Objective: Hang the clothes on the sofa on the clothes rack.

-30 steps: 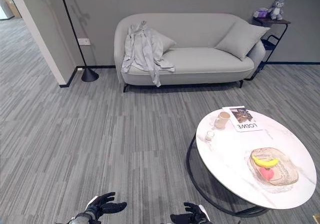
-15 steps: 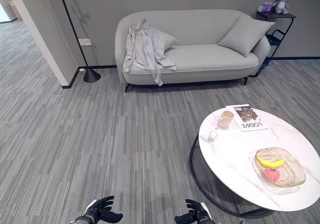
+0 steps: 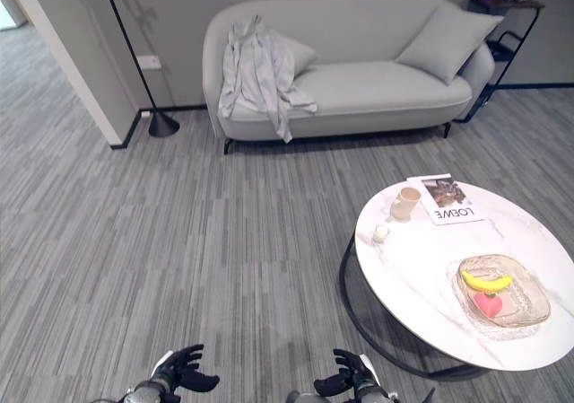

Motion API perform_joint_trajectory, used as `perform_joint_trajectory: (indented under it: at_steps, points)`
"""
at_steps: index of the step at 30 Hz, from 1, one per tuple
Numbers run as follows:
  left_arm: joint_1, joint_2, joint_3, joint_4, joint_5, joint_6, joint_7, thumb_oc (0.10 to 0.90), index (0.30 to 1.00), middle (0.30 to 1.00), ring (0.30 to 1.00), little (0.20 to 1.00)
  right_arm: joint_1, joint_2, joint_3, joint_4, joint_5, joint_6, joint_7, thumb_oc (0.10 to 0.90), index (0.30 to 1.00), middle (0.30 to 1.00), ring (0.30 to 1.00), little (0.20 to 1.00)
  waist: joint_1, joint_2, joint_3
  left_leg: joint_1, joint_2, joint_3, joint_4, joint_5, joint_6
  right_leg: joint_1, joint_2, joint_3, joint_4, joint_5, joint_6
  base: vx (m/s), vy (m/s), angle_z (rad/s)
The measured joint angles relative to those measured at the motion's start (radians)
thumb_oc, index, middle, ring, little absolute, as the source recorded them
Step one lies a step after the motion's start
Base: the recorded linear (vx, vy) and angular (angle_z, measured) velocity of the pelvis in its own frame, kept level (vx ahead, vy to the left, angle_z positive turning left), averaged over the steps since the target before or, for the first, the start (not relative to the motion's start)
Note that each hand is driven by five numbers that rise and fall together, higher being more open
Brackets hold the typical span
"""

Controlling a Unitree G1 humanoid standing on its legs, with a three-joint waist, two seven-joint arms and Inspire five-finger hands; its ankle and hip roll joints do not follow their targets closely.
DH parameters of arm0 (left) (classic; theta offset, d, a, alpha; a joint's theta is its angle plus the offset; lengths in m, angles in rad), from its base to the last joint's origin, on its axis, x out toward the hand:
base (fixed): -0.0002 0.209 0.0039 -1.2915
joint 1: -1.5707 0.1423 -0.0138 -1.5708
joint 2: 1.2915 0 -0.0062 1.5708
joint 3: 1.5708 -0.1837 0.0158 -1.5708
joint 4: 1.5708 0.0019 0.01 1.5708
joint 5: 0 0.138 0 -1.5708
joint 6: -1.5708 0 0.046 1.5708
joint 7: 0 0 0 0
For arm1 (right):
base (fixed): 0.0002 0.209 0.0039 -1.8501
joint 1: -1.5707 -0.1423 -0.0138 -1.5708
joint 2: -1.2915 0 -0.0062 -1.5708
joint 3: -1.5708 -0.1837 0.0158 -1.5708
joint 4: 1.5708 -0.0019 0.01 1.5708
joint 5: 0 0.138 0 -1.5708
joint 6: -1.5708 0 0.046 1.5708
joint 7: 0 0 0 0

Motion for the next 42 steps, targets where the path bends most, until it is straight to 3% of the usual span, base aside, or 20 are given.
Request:
perform_joint_trajectory:
  at_steps: [5,6,10,14,17,19,21,23,24,26,27,29,31,32,33,36,38,40,41,42]
  points:
    - [-0.030,-0.003,0.006,-0.008,-0.028,-0.015,0.024,0.800,0.900,0.900,0.900,0.900,0.000,-0.003,0.000,0.012,0.035,0.004,-0.017,0.800,0.900,0.900,0.900,0.900,-0.004,-0.024,0.046,-0.217,0.061,-0.047,0.389,0.048,-0.029,0.075,0.021,0.006,-0.070,0.016,-0.051,0.19,-0.042,0.04]
    - [-0.044,0.004,0.008,-0.004,-0.029,-0.017,0.025,0.800,0.900,0.900,0.900,0.900,0.002,-0.003,0.002,0.014,0.035,0.006,-0.017,0.800,0.900,0.900,0.900,0.900,-0.002,-0.030,0.051,-0.233,0.063,-0.016,0.364,0.045,-0.028,0.088,0.020,0.003,-0.094,0.032,-0.065,0.49,0.141,-0.01]
    - [-0.040,0.010,0.019,-0.009,-0.037,-0.014,0.053,0.800,0.900,0.900,0.900,0.900,-0.005,-0.010,0.045,0.008,0.034,0.009,-0.019,0.800,0.900,0.900,0.900,0.900,-0.003,-0.029,0.053,-0.172,0.036,-0.008,-0.358,0.080,-0.028,0.211,0.083,0.003,-0.284,0.085,0.014,0.33,0.105,-0.05]
    - [-0.040,0.017,0.075,-0.019,-0.075,-0.019,0.069,0.800,0.900,0.900,0.900,0.900,-0.032,-0.010,0.056,0.009,0.033,0.010,-0.024,0.800,0.900,0.900,0.900,0.900,0.028,-0.064,0.065,-0.241,0.047,0.061,-0.352,0.116,-0.010,0.289,0.113,0.034,-0.342,0.068,0.014,0.51,0.202,-0.34]
    - [0.025,0.022,0.097,-0.014,-0.103,-0.019,0.069,0.800,0.900,0.900,0.900,0.900,-0.015,-0.025,0.055,0.001,0.033,0.003,-0.027,0.800,0.900,0.900,0.900,0.900,0.029,-0.081,-0.031,-0.198,-0.001,0.092,-0.332,0.144,0.039,0.339,0.091,0.086,-0.338,0.000,0.035,0.57,0.231,-0.56]
    - [0.036,0.023,0.128,-0.004,-0.108,-0.011,0.067,0.800,0.900,0.900,0.900,0.900,0.006,-0.023,0.079,0.015,0.032,0.004,-0.021,0.800,0.900,0.900,0.900,0.900,0.033,-0.125,-0.053,-0.108,-0.071,0.099,-0.351,0.179,0.081,0.382,0.027,0.075,-0.267,-0.044,0.097,0.51,0.249,-0.34]
    - [0.041,0.028,0.130,-0.021,-0.116,-0.004,0.064,0.800,0.900,0.900,0.900,0.900,0.047,-0.020,0.096,-0.006,0.021,0.004,-0.010,0.800,0.900,0.900,0.900,0.900,0.053,-0.122,-0.060,-0.042,-0.078,0.098,-0.350,0.128,0.123,0.303,-0.007,0.020,0.015,-0.039,0.108,0.45,0.358,-0.09]
    - [0.041,0.038,0.141,-0.051,-0.126,-0.007,0.063,0.800,0.900,0.900,0.900,0.900,0.084,-0.039,0.143,-0.089,0.014,0.009,-0.005,0.800,0.900,0.900,0.900,0.900,0.068,-0.137,-0.055,0.011,-0.124,0.093,-0.348,0.070,0.161,0.091,-0.121,-0.007,0.491,0.038,0.150,0.20,0.172,-0.05]
    - [0.042,0.041,0.134,-0.054,-0.147,-0.005,0.065,0.800,0.900,0.900,0.900,0.900,0.098,-0.037,0.135,-0.134,0.014,0.002,0.006,0.800,0.900,0.900,0.900,0.900,0.045,-0.160,-0.059,0.036,-0.161,0.089,-0.347,0.069,0.136,-0.025,-0.230,-0.029,0.721,0.098,0.144,0.22,0.137,0.43]
    - [0.022,0.069,0.126,-0.062,-0.154,-0.018,0.071,0.800,0.900,0.900,0.900,0.900,0.055,-0.019,0.125,-0.150,0.013,-0.009,0.006,0.800,0.900,0.900,0.900,0.900,0.026,-0.153,-0.064,0.082,-0.184,0.068,-0.320,-0.003,0.182,-0.206,-0.356,-0.067,0.704,0.062,0.132,0.51,0.104,0.58]
    - [0.011,0.062,0.136,-0.074,-0.162,-0.023,0.075,0.800,0.900,0.900,0.900,0.900,0.035,-0.023,0.111,-0.189,0.014,-0.013,0.015,0.800,0.900,0.900,0.900,0.900,0.030,-0.106,-0.061,0.121,-0.154,0.048,-0.332,-0.050,0.187,-0.253,-0.362,-0.169,0.510,0.061,0.132,0.62,-0.047,0.10]
    - [0.001,0.056,0.147,-0.073,-0.183,-0.023,0.086,0.800,0.900,0.900,0.900,0.900,0.011,-0.024,0.090,-0.226,0.015,-0.028,0.015,0.800,0.900,0.900,0.900,0.900,0.021,-0.062,-0.026,0.173,-0.137,0.046,-0.339,-0.063,0.166,-0.278,-0.339,-0.231,0.240,0.085,0.161,0.43,-0.162,0.16]
    - [0.002,0.040,0.178,-0.055,-0.182,-0.028,0.088,0.800,0.900,0.900,0.900,0.900,-0.009,-0.021,0.091,-0.218,0.015,-0.036,0.020,0.800,0.900,0.900,0.900,0.900,-0.010,-0.041,-0.015,0.236,-0.107,0.025,-0.330,-0.131,0.103,-0.352,-0.164,-0.038,-0.028,0.116,0.222,0.51,-0.181,0.59]
    - [0.004,0.064,0.172,-0.016,-0.182,-0.022,0.087,0.800,0.900,0.900,0.900,0.900,0.006,0.003,0.079,-0.178,0.026,-0.010,0.020,0.800,0.900,0.900,0.900,0.900,-0.025,-0.081,-0.012,0.302,-0.115,0.015,-0.338,-0.184,0.051,-0.341,-0.053,0.049,-0.212,0.110,0.204,0.58,-0.164,0.99]
    - [0.012,0.040,0.173,-0.013,-0.182,-0.022,0.088,0.800,0.900,0.900,0.900,0.900,0.026,0.000,0.036,-0.168,0.038,-0.014,0.016,0.800,0.900,0.900,0.900,0.900,-0.044,-0.065,-0.005,0.344,-0.102,0.014,-0.335,-0.215,0.031,-0.337,-0.039,0.036,-0.153,0.179,0.152,0.74,-0.217,0.61]
    - [0.025,-0.012,0.124,-0.016,-0.177,-0.020,0.062,0.800,0.900,0.900,0.900,0.900,-0.040,-0.002,-0.033,-0.096,0.036,-0.022,0.004,0.800,0.900,0.900,0.900,0.900,-0.072,-0.014,0.012,0.344,-0.016,0.021,-0.232,-0.211,-0.013,-0.392,-0.068,-0.064,0.144,0.159,0.139,0.75,-0.321,0.44]
    - [0.028,-0.034,0.075,-0.013,-0.172,-0.019,0.041,0.800,0.900,0.900,0.900,0.900,-0.029,-0.014,-0.053,-0.050,0.055,-0.003,-0.002,0.800,0.900,0.900,0.900,0.900,-0.076,-0.008,-0.001,0.376,0.022,-0.022,-0.155,-0.163,-0.057,-0.340,-0.063,-0.073,0.242,0.089,0.054,0.37,-0.260,0.56]
    - [0.013,-0.042,0.078,-0.019,-0.174,-0.022,0.039,0.800,0.900,0.900,0.900,0.900,-0.042,-0.025,-0.050,-0.028,0.055,-0.004,0.000,0.800,0.900,0.900,0.900,0.900,-0.067,-0.007,0.002,0.303,0.036,-0.048,-0.020,-0.008,-0.095,-0.230,-0.023,-0.082,0.109,0.087,-0.008,0.57,-0.510,0.13]
    - [0.005,-0.044,0.081,-0.022,-0.174,-0.023,0.038,0.800,0.900,0.900,0.900,0.900,-0.039,-0.022,-0.063,-0.011,0.055,-0.006,0.001,0.800,0.900,0.900,0.900,0.900,-0.067,-0.019,0.010,0.179,0.075,-0.042,0.231,0.133,-0.112,-0.153,-0.005,-0.100,0.047,0.076,-0.033,0.62,-0.474,0.24]
    - [0.038,-0.032,0.078,-0.098,-0.181,-0.030,0.033,0.800,0.900,0.900,0.900,0.900,-0.004,-0.034,-0.065,-0.002,0.056,0.011,0.005,0.800,0.900,0.900,0.900,0.900,-0.033,-0.037,0.020,-0.108,0.114,-0.079,0.736,0.322,-0.103,-0.045,0.022,-0.088,-0.038,0.065,-0.053,0.61,-0.360,0.00]
